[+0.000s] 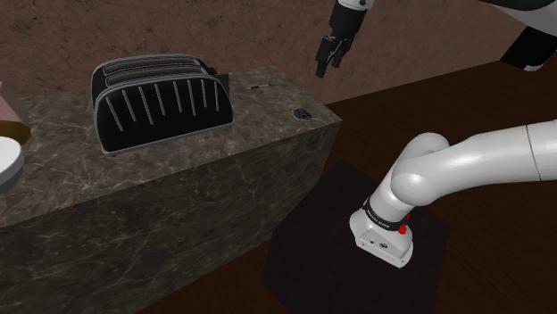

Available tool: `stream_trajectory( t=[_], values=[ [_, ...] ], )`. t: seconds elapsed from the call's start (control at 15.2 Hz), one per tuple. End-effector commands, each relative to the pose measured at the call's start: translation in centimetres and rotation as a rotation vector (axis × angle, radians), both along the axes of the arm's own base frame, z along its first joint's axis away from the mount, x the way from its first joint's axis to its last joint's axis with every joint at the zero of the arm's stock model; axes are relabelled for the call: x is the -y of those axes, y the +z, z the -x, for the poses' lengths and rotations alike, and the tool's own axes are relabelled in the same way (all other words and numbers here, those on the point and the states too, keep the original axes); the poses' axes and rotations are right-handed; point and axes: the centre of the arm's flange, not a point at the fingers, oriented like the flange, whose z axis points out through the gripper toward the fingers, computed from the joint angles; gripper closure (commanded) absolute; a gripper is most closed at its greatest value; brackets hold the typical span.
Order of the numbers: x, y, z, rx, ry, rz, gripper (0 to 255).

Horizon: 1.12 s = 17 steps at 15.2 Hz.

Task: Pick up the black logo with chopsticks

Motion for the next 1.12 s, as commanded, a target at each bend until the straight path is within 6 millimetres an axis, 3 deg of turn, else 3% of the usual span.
stream_trajectory(
  t=[0.0, 1.06],
  values=[
    [0.0, 0.0, 0.0, 0.0, 0.0, 0.0, 0],
    [11.9, -16.3, -7.4, -0.06, 0.171, -0.009, 0]
  ],
)
